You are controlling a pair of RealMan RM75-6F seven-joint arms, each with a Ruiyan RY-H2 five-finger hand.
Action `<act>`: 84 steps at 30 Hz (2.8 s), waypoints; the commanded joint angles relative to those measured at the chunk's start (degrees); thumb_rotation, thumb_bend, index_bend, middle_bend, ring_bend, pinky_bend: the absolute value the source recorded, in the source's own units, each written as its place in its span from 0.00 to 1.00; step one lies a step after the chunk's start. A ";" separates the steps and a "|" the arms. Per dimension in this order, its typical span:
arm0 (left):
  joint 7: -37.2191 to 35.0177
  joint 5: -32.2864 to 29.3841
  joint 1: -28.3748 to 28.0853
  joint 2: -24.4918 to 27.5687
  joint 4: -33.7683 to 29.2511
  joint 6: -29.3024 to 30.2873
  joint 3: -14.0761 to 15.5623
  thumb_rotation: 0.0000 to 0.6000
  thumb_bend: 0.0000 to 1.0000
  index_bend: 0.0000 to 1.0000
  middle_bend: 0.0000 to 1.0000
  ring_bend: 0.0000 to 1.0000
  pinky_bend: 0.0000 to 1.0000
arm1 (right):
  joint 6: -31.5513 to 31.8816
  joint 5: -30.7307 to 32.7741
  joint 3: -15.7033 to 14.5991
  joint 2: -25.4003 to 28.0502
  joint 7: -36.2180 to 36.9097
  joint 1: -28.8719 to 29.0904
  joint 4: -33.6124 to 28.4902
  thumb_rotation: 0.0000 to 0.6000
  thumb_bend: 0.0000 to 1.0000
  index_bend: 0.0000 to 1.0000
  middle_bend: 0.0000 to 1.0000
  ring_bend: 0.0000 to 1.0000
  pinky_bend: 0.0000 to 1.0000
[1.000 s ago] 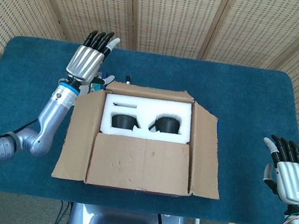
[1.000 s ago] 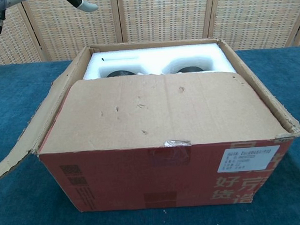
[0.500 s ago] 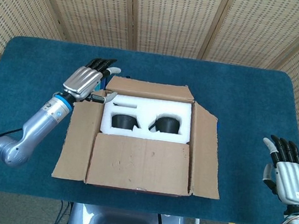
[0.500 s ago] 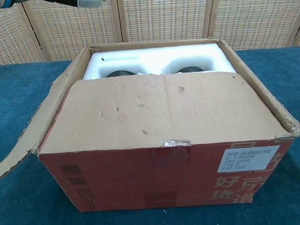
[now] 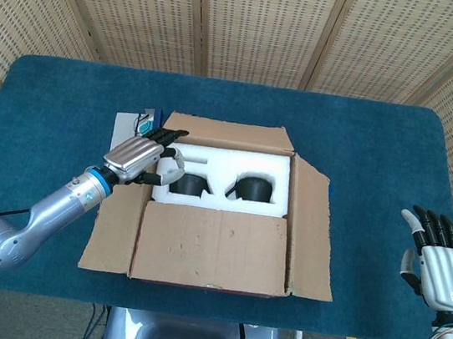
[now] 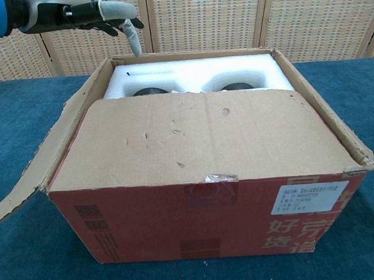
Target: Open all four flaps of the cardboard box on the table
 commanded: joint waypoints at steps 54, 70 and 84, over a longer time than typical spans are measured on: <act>-38.36 25.29 5.02 11.82 -10.34 -9.80 -1.67 0.02 0.33 0.38 0.00 0.00 0.00 | -0.95 0.53 0.49 -0.77 -0.67 0.56 0.06 1.00 0.77 0.10 0.07 0.00 0.00; -66.79 52.22 3.59 19.03 -11.57 0.46 4.59 0.02 0.32 0.38 0.00 0.00 0.00 | -0.17 0.15 0.56 -0.59 -1.40 0.37 -0.87 1.00 0.77 0.10 0.07 0.00 0.00; -83.39 71.10 -2.38 24.44 -9.17 16.61 15.50 0.02 0.32 0.38 0.00 0.00 0.00 | 0.33 -0.21 0.52 -0.51 -1.84 0.23 -1.58 1.00 0.78 0.10 0.07 0.00 0.00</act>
